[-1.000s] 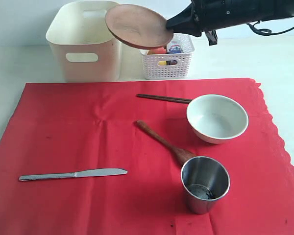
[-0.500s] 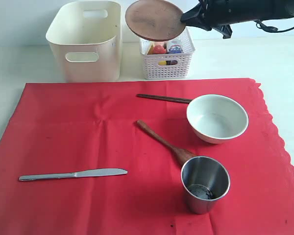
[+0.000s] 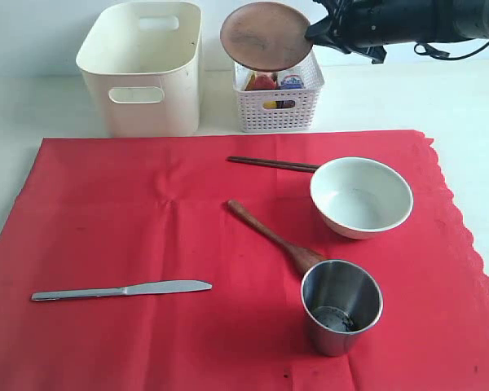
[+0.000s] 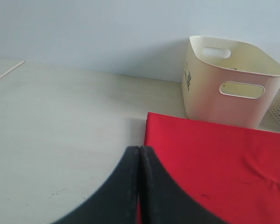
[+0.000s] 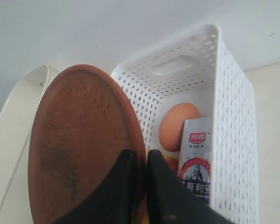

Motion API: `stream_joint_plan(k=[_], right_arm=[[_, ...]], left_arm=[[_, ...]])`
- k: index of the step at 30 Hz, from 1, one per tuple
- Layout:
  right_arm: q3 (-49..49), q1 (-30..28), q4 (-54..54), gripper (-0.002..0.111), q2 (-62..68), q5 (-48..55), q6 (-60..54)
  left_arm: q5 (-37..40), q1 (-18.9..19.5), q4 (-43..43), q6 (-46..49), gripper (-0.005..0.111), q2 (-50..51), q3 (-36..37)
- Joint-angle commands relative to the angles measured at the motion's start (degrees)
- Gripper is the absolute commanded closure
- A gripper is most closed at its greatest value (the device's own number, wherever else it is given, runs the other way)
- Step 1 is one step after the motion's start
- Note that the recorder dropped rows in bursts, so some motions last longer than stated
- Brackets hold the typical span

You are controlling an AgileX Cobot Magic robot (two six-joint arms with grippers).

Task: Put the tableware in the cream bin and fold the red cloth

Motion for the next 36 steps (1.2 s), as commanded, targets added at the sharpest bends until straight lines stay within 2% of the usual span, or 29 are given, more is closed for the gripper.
stream_joint_plan(k=[1,20,31,36], right_arm=[[-1.87,-0.35,0.9,0.108,0.87,-1.7,-0.7],[-1.87,-0.23,-1.27,0.106,3.31,-5.05,-0.7],[-1.87,-0.23,-1.3,0.074,3.31,-5.05,-0.58],[-1.87,-0.23,-2.34,0.067,3.31,-5.05,-0.58]], left_arm=[[-0.22,0.11,-0.17,-0.21,0.105,-0.37,0.0],[-0.22,0.11,-0.17,-0.21,0.105,-0.37,0.0],[-0.22,0.11,-0.17,-0.21,0.105,-0.37,0.0],[-0.22,0.11,-0.17,-0.21,0.105,-0.37,0.0]])
